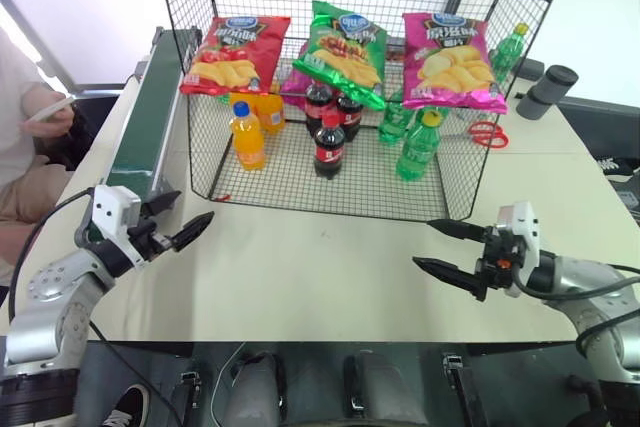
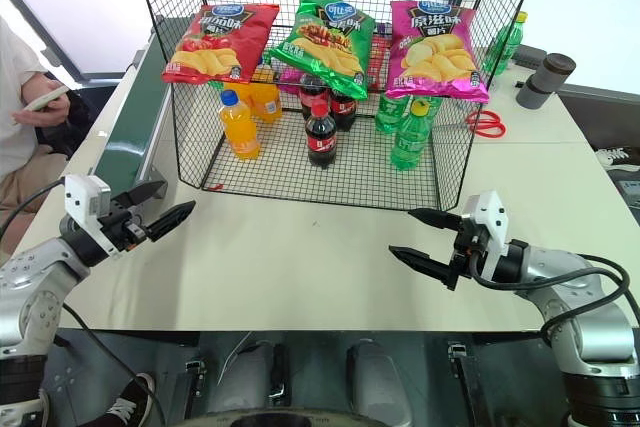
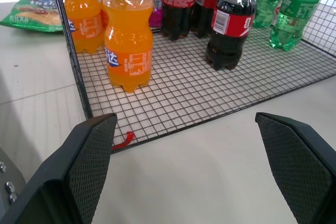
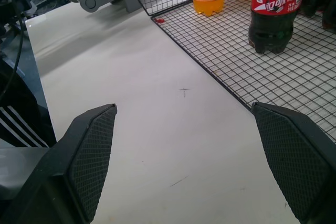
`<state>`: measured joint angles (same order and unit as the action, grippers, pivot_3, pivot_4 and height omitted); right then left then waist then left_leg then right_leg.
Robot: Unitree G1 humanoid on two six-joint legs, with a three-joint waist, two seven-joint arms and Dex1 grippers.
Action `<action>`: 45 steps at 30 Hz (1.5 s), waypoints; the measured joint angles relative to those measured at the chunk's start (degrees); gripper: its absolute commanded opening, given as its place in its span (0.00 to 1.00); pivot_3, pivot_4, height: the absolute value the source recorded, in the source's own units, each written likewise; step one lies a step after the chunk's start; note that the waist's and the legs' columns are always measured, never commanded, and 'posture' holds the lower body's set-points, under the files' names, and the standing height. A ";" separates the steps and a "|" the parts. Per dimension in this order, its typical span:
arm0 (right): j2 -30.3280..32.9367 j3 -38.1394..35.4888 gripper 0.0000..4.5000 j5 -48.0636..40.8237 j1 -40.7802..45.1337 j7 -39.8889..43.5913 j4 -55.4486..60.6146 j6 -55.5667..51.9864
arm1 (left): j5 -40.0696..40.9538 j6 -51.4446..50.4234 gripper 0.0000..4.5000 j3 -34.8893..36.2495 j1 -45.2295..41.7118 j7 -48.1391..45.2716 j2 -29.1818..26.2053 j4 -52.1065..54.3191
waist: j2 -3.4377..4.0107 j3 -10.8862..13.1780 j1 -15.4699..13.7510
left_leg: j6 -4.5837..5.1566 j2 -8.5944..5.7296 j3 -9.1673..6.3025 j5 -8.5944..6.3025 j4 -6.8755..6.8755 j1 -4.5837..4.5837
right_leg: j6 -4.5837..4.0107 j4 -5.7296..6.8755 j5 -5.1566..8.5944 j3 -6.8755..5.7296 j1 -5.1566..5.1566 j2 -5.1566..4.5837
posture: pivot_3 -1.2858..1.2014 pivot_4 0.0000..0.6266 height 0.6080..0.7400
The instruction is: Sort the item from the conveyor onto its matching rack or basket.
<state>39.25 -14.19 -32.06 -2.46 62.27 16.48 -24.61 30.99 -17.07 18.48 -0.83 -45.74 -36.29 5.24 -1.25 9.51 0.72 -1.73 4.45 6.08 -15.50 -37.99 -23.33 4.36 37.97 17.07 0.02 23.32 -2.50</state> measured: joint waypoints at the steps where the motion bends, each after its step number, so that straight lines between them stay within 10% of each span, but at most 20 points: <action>1: 0.00 0.03 0.95 0.01 0.07 -0.07 -0.01 0.05 | -0.31 0.12 1.00 -0.23 0.00 -0.04 0.02 0.08 | 0.00 0.00 -0.01 | 0.00 -0.01 0.00 0.00 0.00 0.00 | 0.00 0.00 0.00 0.00 0.00 0.00 | 0.52 0.24 1.00; 45: 1.73 4.24 0.95 2.47 5.70 -3.76 -2.18 4.98 | -1.62 5.51 1.00 -1.21 1.10 -10.78 -0.95 -3.44 | -0.01 0.00 -0.12 | 0.00 -0.02 0.03 0.00 -0.04 0.01 | 0.01 0.05 0.00 -0.01 0.00 0.02 | 0.52 0.24 1.00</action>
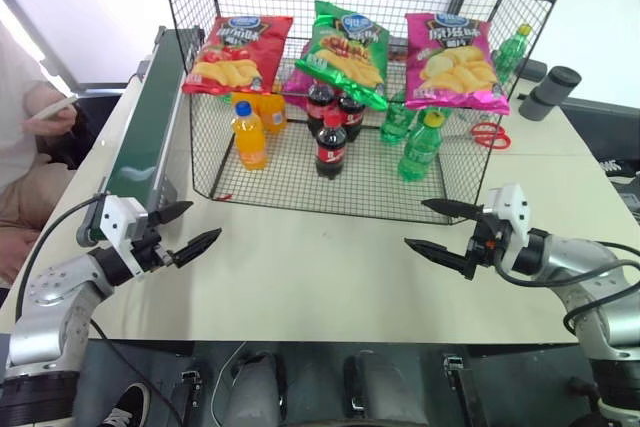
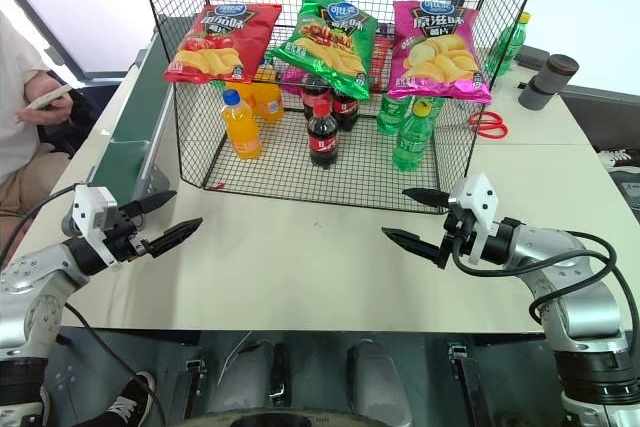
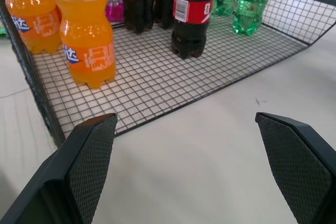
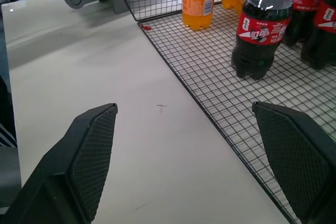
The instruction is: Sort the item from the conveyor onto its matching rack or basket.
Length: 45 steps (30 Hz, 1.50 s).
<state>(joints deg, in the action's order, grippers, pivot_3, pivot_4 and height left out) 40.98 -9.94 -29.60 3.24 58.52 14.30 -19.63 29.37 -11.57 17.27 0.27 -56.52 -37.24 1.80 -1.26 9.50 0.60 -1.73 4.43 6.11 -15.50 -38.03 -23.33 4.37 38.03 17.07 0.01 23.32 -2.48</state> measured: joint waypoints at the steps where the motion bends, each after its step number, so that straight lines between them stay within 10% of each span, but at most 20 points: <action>1: -0.17 -0.04 0.95 -0.09 -0.01 -0.24 0.00 0.09 | -0.05 0.80 1.00 -0.08 0.11 -0.93 -0.09 -0.29 | 0.00 0.00 0.06 | 0.00 0.00 0.01 0.00 0.00 0.00 | 0.00 0.00 0.00 0.00 0.00 0.00 | 0.52 0.24 1.00; 45: -1.94 -0.41 0.95 1.34 4.34 -4.21 -5.59 6.60 | -2.69 10.95 1.00 -2.95 -10.13 -4.90 1.93 -13.50 | 0.00 0.00 0.14 | 0.00 0.02 0.06 0.00 -0.04 0.01 | 0.02 0.06 -0.02 -0.01 0.01 0.06 | 0.52 0.24 1.00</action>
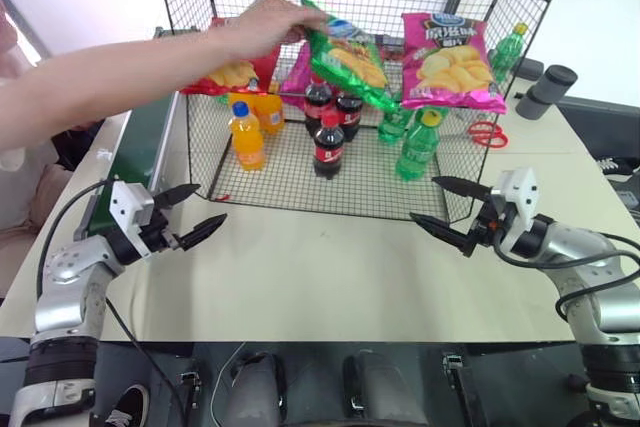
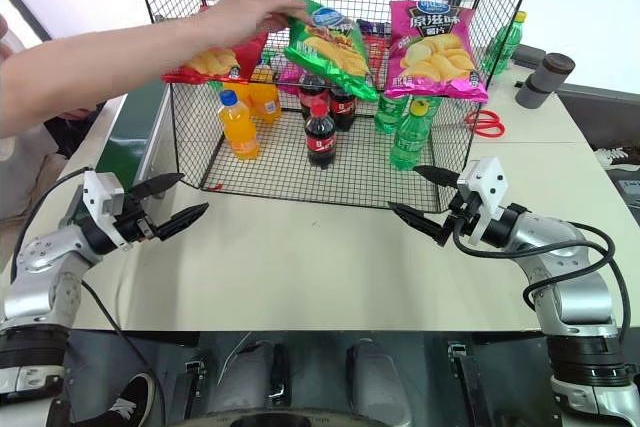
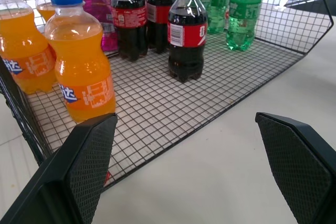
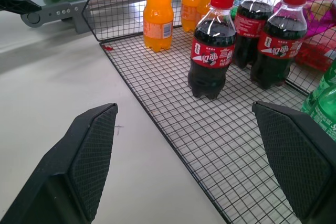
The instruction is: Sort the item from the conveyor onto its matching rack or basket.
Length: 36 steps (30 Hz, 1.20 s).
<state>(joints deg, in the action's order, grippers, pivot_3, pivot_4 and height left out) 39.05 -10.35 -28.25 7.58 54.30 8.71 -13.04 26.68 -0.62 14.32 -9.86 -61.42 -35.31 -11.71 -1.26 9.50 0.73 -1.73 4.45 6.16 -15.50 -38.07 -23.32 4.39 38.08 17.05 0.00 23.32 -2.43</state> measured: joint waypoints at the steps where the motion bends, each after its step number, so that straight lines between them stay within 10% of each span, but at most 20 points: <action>1: -0.01 0.00 0.95 0.06 0.00 -0.10 0.00 0.19 | -0.01 0.00 1.00 -0.03 -0.07 -0.01 0.00 -0.04 | 0.00 0.00 -0.02 | 0.00 0.00 0.00 0.00 0.00 0.00 | 0.00 0.00 0.00 0.00 0.00 0.00 | 0.52 0.24 1.00; 36: -6.94 7.94 0.95 2.99 8.58 -2.10 -1.29 0.47 | -0.03 -1.10 1.00 5.07 12.14 11.12 2.04 9.90 | 0.00 0.00 0.22 | 0.00 0.06 -0.02 0.00 -0.01 0.01 | -0.01 0.04 0.00 0.02 0.01 -0.02 | 0.52 0.24 1.00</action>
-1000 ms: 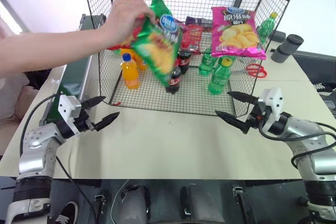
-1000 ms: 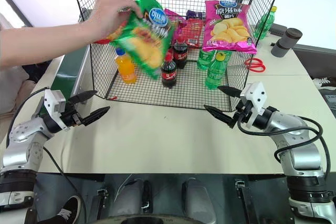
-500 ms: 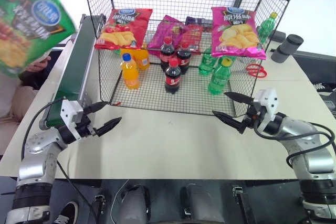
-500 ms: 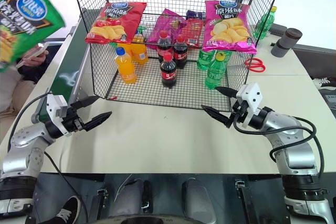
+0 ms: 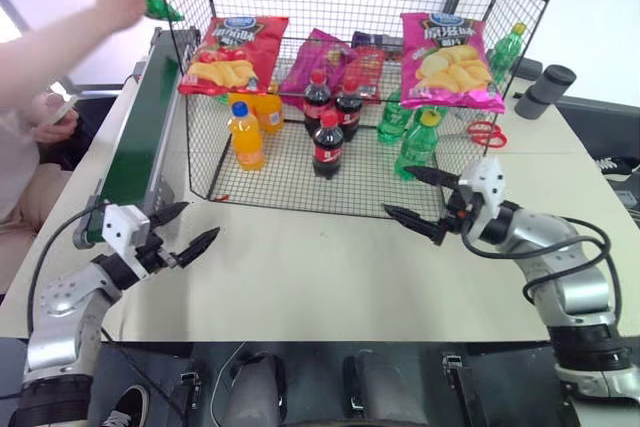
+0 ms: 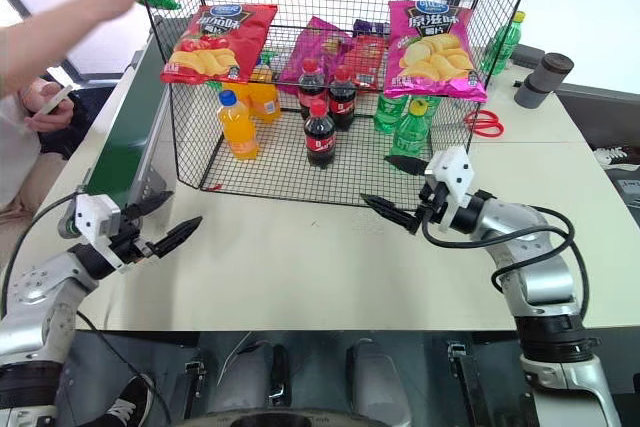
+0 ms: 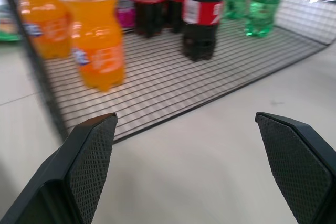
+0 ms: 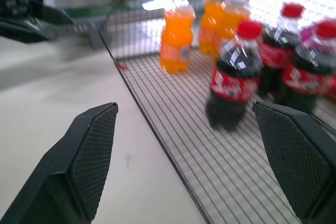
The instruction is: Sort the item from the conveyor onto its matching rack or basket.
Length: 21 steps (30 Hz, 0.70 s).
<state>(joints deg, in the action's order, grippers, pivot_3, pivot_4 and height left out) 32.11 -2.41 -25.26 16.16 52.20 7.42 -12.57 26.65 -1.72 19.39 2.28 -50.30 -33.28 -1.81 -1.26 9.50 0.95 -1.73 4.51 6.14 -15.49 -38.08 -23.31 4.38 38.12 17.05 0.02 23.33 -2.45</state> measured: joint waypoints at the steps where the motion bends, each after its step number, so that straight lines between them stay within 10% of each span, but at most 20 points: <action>1: -1.30 1.02 0.95 0.58 1.21 -0.48 -0.73 0.09 | -0.02 0.43 1.00 1.31 1.43 1.16 0.05 1.06 | 0.00 0.00 0.06 | 0.00 0.00 0.01 0.00 0.00 0.00 | 0.00 0.00 0.00 0.00 0.01 0.01 | 0.52 0.24 1.00; 21: -11.78 11.12 0.95 5.45 9.86 3.07 -11.29 3.36 | -13.72 21.96 1.00 18.04 20.89 22.13 8.57 5.94 | -0.08 -0.05 0.06 | 0.01 0.01 0.06 -0.01 0.01 -0.01 | -0.02 -0.02 0.01 -0.04 0.03 -0.07 | 0.52 0.24 1.00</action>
<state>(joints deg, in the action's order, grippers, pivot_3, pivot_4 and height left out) 20.33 8.71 -19.81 26.02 55.27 -3.86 -9.21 12.93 20.24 37.43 23.17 -28.17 -24.71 4.13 -1.34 9.45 1.00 -1.73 4.52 6.21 -15.50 -38.06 -23.31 4.36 38.10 17.06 -0.02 23.37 -2.51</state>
